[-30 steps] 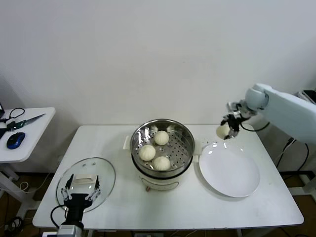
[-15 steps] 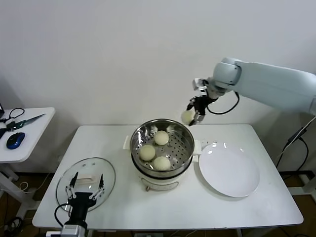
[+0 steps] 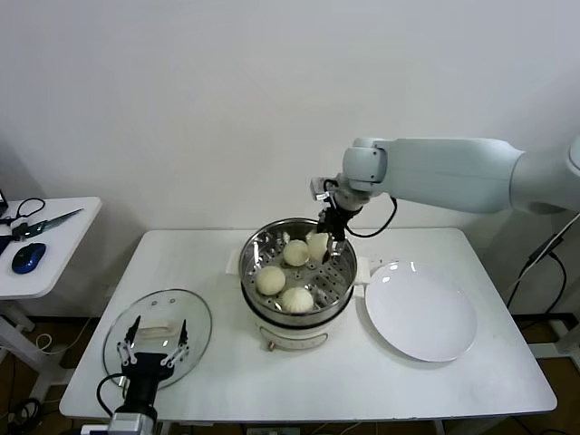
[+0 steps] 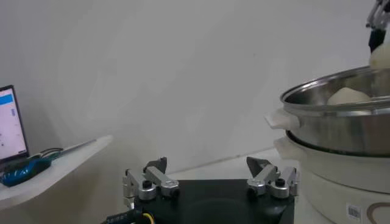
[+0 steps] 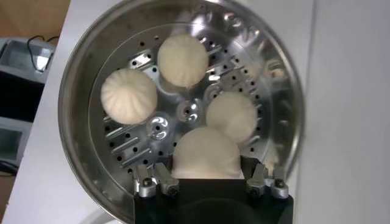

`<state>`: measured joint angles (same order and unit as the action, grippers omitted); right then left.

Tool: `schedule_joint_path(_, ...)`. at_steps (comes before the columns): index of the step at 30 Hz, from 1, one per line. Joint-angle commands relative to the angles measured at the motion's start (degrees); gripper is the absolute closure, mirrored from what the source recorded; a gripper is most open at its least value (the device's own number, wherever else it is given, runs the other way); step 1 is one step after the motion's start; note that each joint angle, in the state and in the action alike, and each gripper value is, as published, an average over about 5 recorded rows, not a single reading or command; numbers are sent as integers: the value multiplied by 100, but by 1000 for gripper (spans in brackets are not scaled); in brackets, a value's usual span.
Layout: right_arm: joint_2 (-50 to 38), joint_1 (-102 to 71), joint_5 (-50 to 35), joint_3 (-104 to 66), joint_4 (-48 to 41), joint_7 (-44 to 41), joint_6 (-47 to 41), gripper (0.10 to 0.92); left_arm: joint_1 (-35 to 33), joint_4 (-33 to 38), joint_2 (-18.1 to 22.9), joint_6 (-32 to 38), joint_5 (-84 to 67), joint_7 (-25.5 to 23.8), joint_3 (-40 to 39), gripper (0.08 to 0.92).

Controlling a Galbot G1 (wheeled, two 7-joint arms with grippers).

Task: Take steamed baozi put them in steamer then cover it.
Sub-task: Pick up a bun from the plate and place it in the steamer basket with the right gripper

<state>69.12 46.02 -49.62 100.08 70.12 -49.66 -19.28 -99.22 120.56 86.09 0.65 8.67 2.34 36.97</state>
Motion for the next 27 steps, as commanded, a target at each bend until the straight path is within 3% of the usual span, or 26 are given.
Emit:
schedule_joint_path(1,155,-357,79,296,62,145,-76,306,58,-45,10,-32,7,-6,-17,177)
schedule_joint_path(12,134,-576,275,156,-107,121,-45,299,174,-99,20,-95,52,-7,-38,177)
schedule_joint_path(18,-24,-503,357,30,-94,7,-12,212,201,-99,28,-114,76,-6,-51,177)
schedule_joint_path(27,-691,-83,315,-420,135,-350,336,202,214,-70,13,-134,97,-5,-42,177)
